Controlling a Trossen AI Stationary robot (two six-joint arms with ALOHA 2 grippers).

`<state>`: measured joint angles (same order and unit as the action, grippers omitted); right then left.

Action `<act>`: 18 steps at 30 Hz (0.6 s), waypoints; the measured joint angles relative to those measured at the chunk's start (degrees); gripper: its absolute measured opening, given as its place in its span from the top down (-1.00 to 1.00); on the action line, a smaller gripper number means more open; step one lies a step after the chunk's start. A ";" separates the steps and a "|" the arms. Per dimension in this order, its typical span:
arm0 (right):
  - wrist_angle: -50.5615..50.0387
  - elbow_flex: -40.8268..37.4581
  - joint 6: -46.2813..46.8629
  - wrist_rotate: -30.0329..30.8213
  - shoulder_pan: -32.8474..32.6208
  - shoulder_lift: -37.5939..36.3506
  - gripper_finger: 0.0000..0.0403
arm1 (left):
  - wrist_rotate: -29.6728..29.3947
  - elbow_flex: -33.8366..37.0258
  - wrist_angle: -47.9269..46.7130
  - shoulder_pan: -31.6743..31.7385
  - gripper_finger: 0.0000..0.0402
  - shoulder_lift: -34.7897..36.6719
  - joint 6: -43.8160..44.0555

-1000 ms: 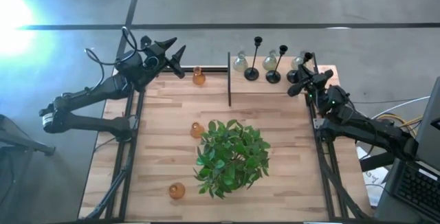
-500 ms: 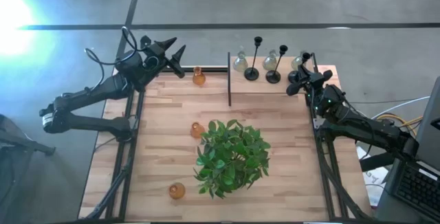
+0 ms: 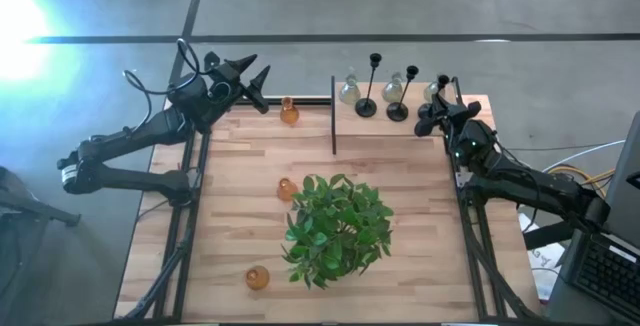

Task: Pick & Place candle stick holders
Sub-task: Put the black candle holder on the shelf

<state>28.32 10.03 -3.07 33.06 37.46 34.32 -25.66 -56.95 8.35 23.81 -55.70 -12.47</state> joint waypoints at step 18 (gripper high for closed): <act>0.66 0.02 0.09 0.11 0.10 0.67 0.83 | 0.01 0.04 -0.46 0.09 -0.03 0.00 0.04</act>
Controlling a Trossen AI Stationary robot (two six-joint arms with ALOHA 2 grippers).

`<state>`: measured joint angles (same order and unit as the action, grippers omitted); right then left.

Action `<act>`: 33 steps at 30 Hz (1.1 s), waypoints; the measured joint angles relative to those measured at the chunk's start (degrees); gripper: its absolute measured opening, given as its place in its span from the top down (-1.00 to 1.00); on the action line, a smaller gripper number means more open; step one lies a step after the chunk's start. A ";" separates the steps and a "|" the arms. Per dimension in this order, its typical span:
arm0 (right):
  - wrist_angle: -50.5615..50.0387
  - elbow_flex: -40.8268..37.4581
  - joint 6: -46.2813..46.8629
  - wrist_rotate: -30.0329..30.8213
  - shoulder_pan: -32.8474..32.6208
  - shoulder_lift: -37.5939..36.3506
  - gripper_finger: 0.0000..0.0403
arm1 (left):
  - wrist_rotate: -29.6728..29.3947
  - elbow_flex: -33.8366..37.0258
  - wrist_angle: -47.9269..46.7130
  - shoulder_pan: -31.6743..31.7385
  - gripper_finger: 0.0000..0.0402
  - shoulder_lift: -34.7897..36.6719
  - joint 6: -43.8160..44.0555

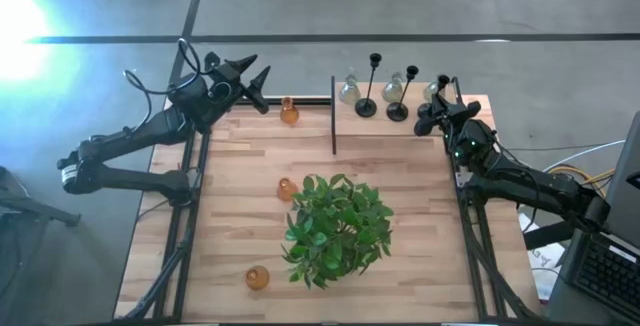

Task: Pick & Place candle stick holders
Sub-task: Put the black candle holder on the shelf, then put the top yellow glass candle holder on the shelf

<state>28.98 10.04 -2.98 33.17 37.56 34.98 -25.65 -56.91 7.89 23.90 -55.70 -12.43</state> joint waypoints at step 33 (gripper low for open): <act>-0.22 1.25 -2.25 0.32 -0.05 -0.09 0.23 | 0.00 0.01 0.01 -0.02 -0.03 0.00 0.66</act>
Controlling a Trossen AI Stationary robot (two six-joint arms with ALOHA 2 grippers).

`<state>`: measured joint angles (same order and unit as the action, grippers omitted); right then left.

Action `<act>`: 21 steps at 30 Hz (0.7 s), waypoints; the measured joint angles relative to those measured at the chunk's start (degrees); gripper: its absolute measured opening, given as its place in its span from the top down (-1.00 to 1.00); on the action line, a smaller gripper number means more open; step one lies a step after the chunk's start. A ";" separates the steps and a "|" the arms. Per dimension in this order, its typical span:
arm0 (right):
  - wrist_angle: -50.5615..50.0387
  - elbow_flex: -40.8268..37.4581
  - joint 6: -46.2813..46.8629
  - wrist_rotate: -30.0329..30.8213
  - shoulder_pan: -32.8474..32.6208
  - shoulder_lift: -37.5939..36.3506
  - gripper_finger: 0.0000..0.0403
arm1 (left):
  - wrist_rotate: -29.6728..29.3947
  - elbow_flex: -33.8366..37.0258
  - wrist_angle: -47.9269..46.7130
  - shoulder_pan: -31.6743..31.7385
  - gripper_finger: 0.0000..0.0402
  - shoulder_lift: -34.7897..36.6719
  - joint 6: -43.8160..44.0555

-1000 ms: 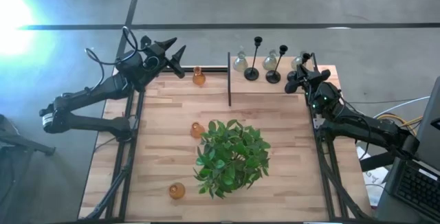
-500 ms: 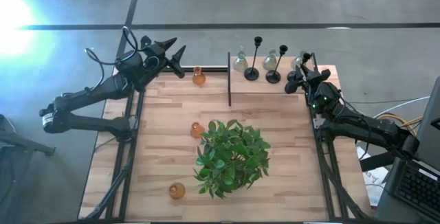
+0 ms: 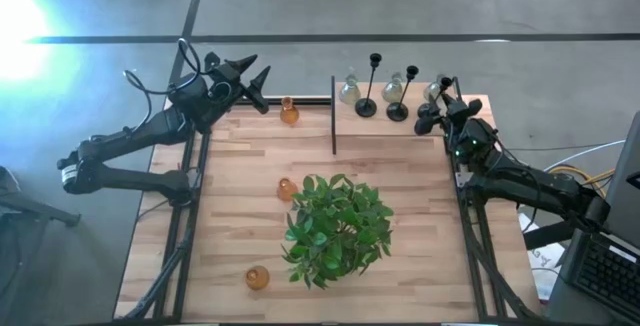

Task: Pick & Place candle stick holders
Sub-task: Put the top yellow glass candle holder on the shelf

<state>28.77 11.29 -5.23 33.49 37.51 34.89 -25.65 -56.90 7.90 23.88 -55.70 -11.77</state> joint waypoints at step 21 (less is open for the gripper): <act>-59.50 22.55 18.82 -2.10 -0.13 -6.25 -0.04 | 0.00 0.00 -1.28 0.04 -0.03 -0.02 -0.20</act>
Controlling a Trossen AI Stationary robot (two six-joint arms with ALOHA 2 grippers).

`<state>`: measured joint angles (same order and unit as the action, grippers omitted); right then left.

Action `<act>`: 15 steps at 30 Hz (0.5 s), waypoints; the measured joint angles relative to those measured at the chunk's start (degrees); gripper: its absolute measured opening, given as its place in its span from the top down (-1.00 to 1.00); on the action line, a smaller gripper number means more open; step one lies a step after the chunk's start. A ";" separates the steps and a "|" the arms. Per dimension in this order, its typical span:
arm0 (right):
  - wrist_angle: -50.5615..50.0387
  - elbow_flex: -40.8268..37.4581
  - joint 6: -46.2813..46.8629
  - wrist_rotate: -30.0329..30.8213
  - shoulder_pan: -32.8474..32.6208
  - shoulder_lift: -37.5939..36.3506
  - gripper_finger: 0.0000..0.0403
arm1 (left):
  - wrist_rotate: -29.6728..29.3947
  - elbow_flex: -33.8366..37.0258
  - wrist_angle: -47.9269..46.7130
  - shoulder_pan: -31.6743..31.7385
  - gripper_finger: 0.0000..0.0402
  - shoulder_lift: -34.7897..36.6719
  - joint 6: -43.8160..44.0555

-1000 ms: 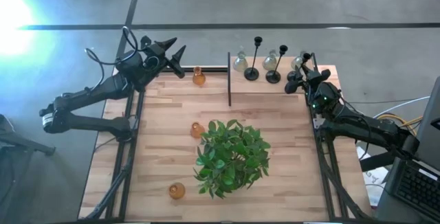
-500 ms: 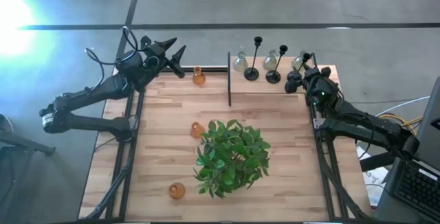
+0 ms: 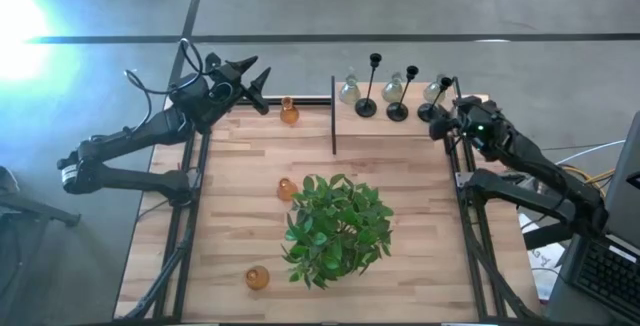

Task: Pick & Place candle stick holders
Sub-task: Put the top yellow glass candle holder on the shelf

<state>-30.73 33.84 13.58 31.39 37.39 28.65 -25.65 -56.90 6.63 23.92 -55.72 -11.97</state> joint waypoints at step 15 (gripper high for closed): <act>-25.16 17.84 12.84 -29.46 -0.02 -5.41 0.22 | -1.01 -1.15 -10.09 0.00 -0.03 2.13 0.89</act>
<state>-55.89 51.68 26.43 1.93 37.36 23.23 -26.65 -58.05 -3.47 23.92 -53.59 -11.08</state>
